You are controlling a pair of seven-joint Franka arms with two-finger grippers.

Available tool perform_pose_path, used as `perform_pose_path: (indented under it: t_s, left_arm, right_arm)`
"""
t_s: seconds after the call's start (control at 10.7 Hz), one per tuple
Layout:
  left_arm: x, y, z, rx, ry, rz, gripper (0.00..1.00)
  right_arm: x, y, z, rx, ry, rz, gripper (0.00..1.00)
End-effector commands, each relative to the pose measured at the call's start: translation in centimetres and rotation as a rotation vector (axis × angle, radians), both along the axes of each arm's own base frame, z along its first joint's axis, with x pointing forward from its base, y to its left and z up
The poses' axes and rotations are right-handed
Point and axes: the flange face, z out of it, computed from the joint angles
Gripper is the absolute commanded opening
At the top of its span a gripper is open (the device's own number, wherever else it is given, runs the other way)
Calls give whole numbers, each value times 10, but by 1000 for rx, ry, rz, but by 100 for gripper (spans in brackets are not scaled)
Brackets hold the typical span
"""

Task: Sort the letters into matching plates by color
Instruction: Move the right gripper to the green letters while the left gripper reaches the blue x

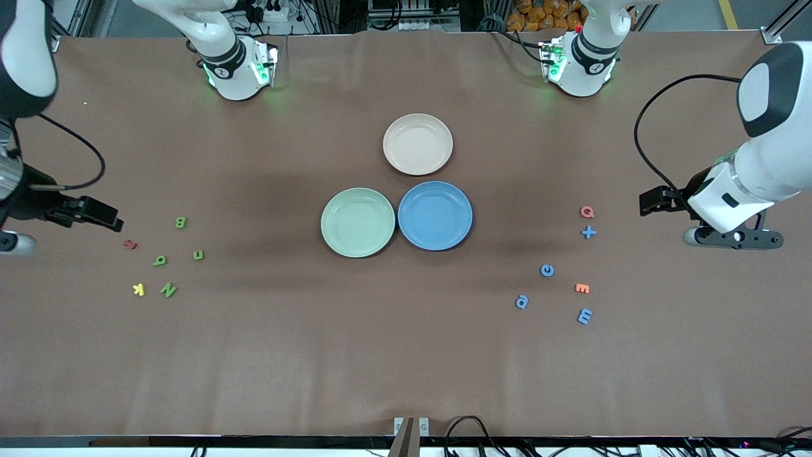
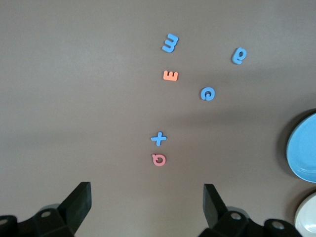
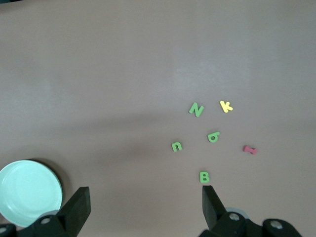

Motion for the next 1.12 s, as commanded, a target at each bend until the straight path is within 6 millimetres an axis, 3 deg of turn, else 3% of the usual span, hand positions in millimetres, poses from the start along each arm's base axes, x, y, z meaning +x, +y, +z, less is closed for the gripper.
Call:
perform_pose_path:
  t_s: [0.0,0.19,0.56,1.03]
  left_arm:
    - [-10,4,-10,-10,-5,79,100]
    - [-18,1,-28,6,-1,122,100]
    - [-45,-4,-64,19,-20,171,100]
    - [-80,0,-115,28,-61,252,100]
  right_arm:
    - [-11,21,-45,20,-26,4,100]
    - [-15,33,-77,21,-26,17,100]
    - [-34,36,-165,13,-61,18,100]
    - [-47,26,-230,-19,-30,201,100]
